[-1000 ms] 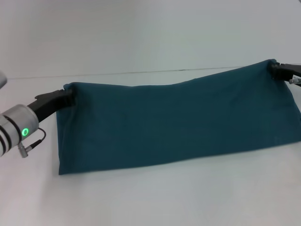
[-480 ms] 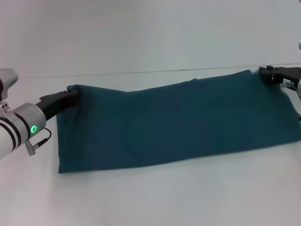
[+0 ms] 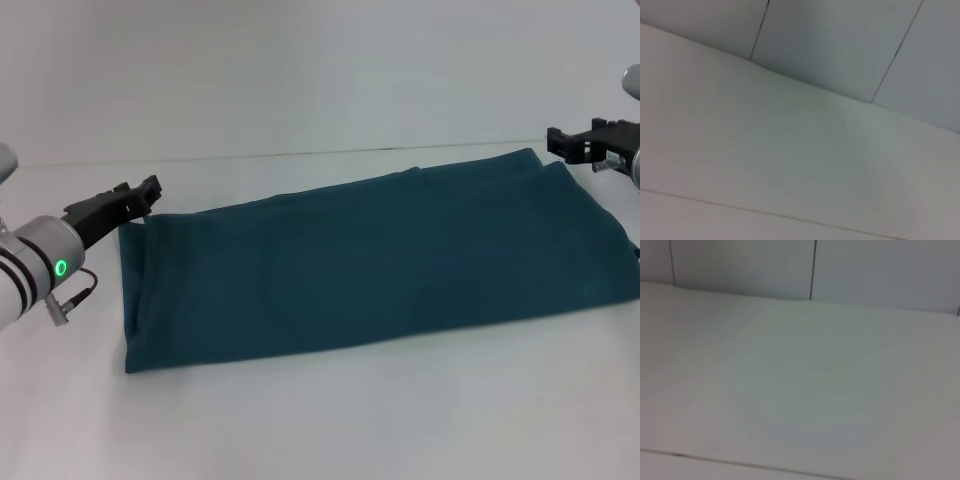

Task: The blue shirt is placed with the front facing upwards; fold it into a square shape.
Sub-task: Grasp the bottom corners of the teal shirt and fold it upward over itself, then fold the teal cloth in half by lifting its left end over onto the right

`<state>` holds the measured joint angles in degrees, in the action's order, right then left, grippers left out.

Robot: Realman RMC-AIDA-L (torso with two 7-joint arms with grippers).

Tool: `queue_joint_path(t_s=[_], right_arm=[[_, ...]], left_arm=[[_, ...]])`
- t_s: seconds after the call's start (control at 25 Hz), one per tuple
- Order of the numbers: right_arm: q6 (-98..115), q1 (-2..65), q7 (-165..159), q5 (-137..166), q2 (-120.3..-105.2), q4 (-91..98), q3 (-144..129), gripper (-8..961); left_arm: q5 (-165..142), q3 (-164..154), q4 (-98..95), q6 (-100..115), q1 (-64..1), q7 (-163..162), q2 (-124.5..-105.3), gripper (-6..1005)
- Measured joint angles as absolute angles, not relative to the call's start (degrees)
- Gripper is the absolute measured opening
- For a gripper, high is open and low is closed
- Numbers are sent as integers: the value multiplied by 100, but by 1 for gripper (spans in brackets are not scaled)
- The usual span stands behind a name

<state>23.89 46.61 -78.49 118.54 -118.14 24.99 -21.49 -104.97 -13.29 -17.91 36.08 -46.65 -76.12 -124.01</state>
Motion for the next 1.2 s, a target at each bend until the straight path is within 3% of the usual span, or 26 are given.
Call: queue_joint_path(t_s=[0.12,0.36,0.72,1.2], right_arm=[[2381,4665,-7700,11549,-11814,2525,-2192,650],[2402,4652,-7687,11323,-11784,2577,-2233,849],[2854,4381,-8127,11400,-11795,2851,-2380,909],[5118,2880,-10136,11814,-11930,5024,-3349,920]], left_arm=[[-10474,-1346,-1817,3638,-4669,-7611,-12383,258],[-10470,-1353,-1866,3838,-4667,-7611,-12375,556],[-10510,-1602,-2029,4737,-4521,-7910,-12316,883],[-10521,-3154,-3312,6805,-3587,-9365,-12265,874]])
